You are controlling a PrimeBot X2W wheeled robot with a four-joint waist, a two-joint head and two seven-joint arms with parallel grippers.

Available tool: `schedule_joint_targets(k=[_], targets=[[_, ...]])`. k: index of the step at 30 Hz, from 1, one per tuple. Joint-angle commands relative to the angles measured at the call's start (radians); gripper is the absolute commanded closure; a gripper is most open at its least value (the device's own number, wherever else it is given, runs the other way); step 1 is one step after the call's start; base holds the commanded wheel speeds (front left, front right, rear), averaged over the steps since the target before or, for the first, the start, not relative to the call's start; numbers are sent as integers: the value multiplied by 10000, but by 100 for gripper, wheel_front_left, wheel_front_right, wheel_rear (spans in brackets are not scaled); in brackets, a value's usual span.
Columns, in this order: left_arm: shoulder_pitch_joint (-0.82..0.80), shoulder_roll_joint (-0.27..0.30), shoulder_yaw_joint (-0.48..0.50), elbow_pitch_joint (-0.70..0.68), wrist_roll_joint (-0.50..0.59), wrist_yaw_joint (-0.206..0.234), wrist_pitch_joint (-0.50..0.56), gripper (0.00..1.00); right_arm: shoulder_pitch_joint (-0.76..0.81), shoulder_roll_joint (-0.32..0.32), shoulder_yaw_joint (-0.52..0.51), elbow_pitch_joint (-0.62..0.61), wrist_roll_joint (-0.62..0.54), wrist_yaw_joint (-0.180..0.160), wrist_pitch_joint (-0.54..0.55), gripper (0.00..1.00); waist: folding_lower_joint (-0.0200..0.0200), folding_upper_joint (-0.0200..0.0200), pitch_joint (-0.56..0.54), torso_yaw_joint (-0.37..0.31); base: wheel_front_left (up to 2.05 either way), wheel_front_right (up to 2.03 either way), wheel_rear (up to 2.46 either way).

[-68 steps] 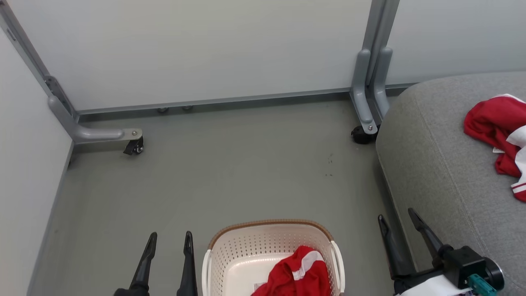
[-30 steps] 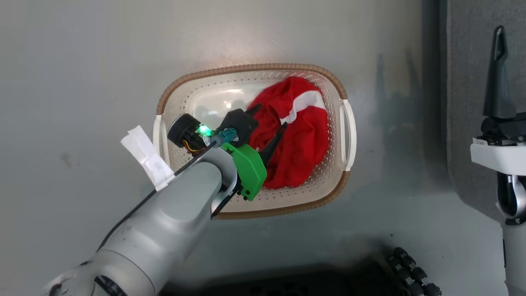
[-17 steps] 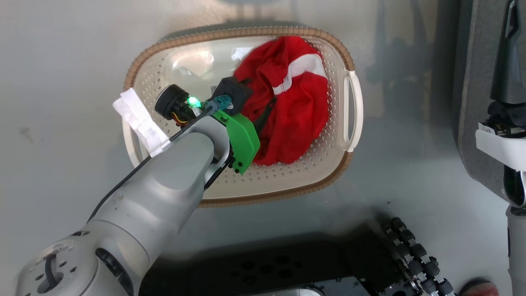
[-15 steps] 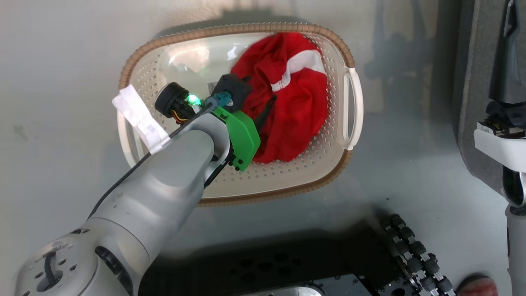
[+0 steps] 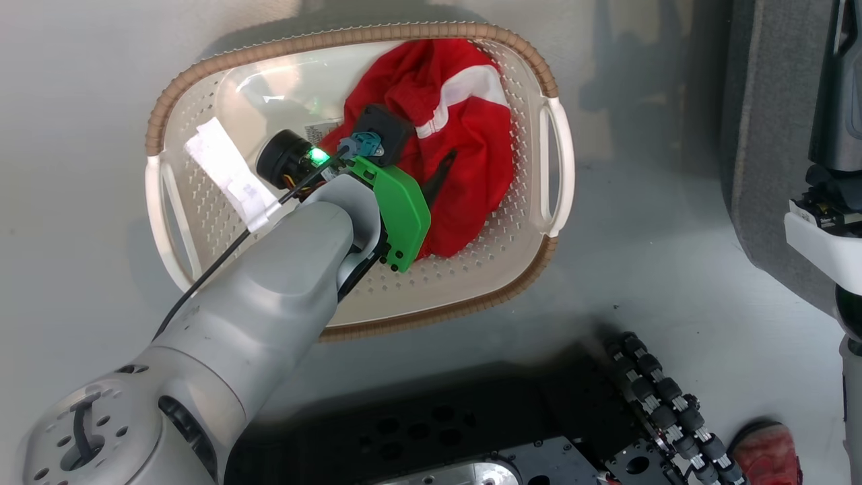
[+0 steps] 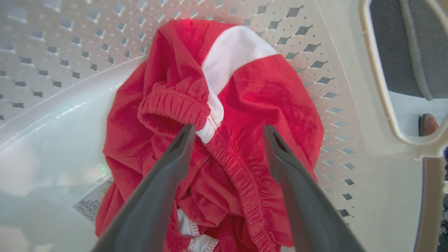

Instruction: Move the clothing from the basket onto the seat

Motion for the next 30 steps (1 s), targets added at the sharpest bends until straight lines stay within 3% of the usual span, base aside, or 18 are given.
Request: schedule_joint_targets(k=[1, 15, 30], targets=[[-110, 48, -20, 54, -93, -31, -15, 0, 99, -57, 17, -89, -24, -16, -19, 0, -1, -1, 5, -31, 0, 0, 0], [-223, 50, -45, 841, -64, -13, 234, 0, 305, -156, 24, -358, -38, -18, -19, 0, -1, -1, 40, -33, 0, 0, 0], [0, 47, -47, 1725, 2560, 917, 1305, 0, 230, -105, 71, -403, 167, -16, -21, 0, -1, -1, 92, 15, 0, 0, 0]])
